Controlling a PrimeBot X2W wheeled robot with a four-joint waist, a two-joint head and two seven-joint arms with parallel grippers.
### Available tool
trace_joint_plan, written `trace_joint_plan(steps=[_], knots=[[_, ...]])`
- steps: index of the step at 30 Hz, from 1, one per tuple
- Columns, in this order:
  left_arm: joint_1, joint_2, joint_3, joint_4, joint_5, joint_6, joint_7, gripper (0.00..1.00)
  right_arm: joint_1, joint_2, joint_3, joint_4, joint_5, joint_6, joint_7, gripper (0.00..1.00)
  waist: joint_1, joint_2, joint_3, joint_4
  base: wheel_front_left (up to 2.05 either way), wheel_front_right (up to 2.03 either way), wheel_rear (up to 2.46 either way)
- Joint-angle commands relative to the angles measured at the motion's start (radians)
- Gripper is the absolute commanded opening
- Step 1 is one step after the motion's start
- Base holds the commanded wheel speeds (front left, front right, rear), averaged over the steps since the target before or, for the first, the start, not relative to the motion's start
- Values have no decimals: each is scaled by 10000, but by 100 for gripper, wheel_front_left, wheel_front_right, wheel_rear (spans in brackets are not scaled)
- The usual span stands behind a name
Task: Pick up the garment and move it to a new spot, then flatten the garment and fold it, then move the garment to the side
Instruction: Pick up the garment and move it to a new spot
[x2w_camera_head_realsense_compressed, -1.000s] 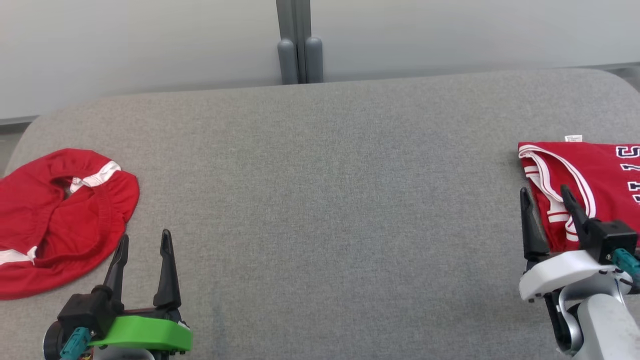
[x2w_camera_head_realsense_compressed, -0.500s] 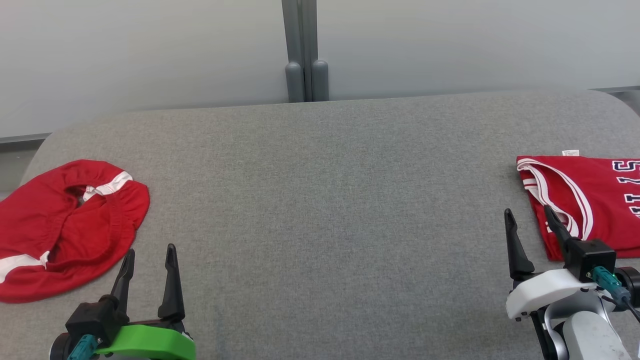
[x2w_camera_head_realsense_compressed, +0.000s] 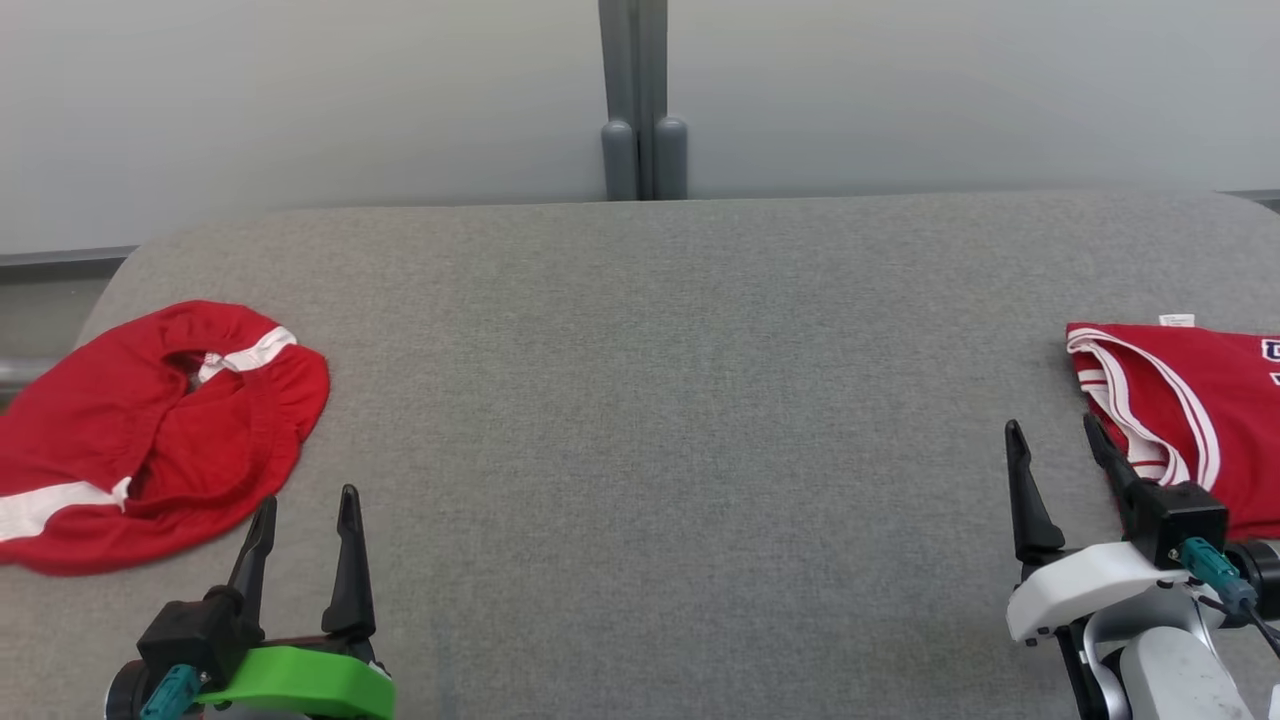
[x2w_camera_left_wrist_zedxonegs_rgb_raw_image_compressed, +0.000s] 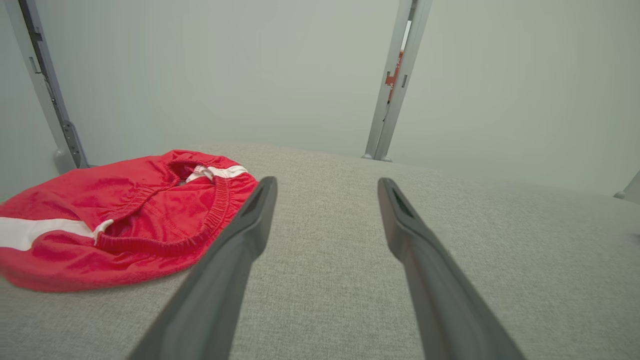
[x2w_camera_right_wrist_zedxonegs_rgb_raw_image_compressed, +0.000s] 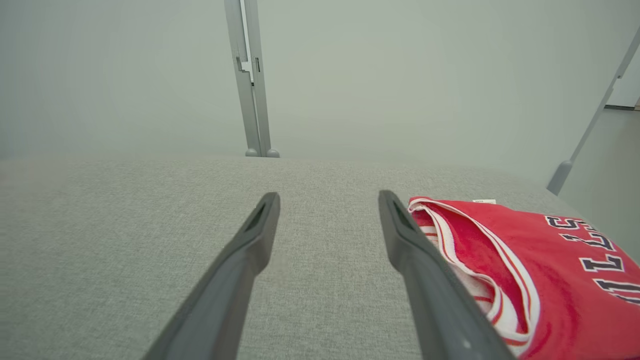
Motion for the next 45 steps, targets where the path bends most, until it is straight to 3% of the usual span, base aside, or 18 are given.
trace_joint_plan(steps=[1,25,40,45], knots=[[-108,23,31,-32,35,-23,1,100,149,13,-6,-42,61,-18,-36,100,0,0,12,416,0,0,0],[249,24,458,-88,311,-5,1,100,240,40,60,-265,118,-18,-30,100,0,0,70,4822,0,0,0],[511,20,1106,-586,-16,154,1,100,-742,-250,872,199,298,-18,21,100,0,0,594,5089,0,0,0],[84,23,976,106,-16,172,1,100,-692,-297,882,177,361,-18,-2,100,0,0,662,5054,0,0,0]])
